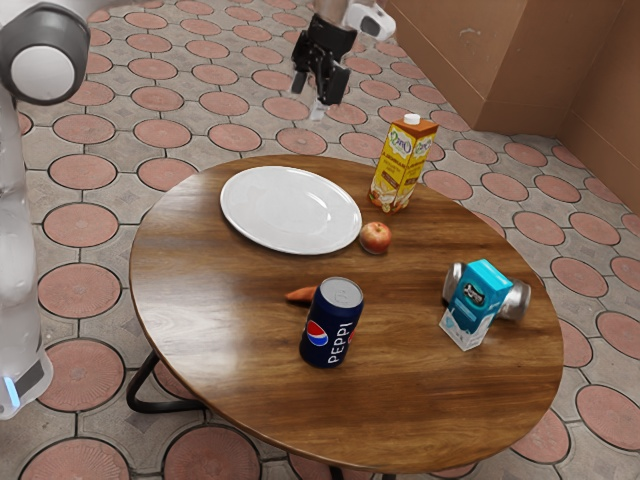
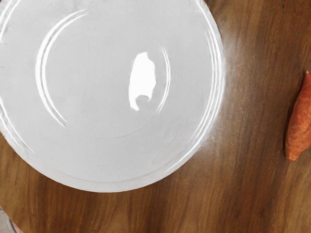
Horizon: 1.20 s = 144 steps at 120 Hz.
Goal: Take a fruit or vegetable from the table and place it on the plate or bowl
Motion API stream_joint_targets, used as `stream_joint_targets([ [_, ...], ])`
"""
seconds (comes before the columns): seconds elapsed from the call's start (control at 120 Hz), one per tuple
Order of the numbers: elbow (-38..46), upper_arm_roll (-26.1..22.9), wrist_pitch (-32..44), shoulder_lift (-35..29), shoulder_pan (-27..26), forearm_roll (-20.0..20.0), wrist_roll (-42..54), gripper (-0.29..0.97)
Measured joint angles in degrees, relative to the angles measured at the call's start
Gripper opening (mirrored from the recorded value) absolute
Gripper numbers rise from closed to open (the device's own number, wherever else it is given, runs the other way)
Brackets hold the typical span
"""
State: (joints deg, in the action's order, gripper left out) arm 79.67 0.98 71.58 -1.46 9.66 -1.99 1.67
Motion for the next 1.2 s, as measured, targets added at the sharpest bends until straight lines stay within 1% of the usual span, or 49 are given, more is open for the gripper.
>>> stream_joint_targets([
  [0.142,0.1,0.1,8.7,0.0,7.7,0.2,0.5,0.66],
  [0.225,-0.1,2.0,11.4,0.1,9.5,1.8,0.6,0.66],
  [0.267,-1.5,2.1,12.2,0.3,10.8,1.2,0.7,0.66],
  [0.283,-2.6,2.1,12.4,0.6,11.3,0.7,0.7,0.66],
  [0.308,-6.3,2.1,12.0,1.6,12.0,0.1,0.7,0.66],
  [0.35,-15.9,1.7,11.0,2.0,13.6,-0.8,0.8,0.66],
  [0.367,-18.4,1.6,10.7,1.6,14.0,-1.7,0.8,0.66],
  [0.417,-21.3,1.7,9.8,2.9,15.4,-3.9,1.1,0.66],
  [0.467,-22.0,1.5,9.1,6.0,16.6,-3.6,1.6,0.66],
  [0.508,-22.2,0.7,8.9,8.2,15.7,-3.0,1.9,0.66],
  [0.575,-22.1,-2.0,10.0,11.6,11.3,-2.5,2.4,0.66],
  [0.617,-21.5,-1.3,10.7,12.5,9.2,-2.4,2.7,0.66],
  [0.7,-21.1,0.5,11.9,13.8,9.5,-2.3,3.6,0.66],
  [0.8,-21.1,0.7,12.9,14.1,9.3,-2.0,4.7,0.66],
  [0.883,-21.1,0.3,13.7,14.8,7.3,-2.0,5.6,0.66],
  [1.008,-20.6,0.0,14.4,17.6,4.5,-2.0,6.9,0.66],
  [1.083,-15.1,-0.1,17.3,18.5,3.9,-1.6,7.6,0.66],
  [1.2,-6.2,-1.5,25.8,19.0,3.8,1.3,8.8,0.65],
])
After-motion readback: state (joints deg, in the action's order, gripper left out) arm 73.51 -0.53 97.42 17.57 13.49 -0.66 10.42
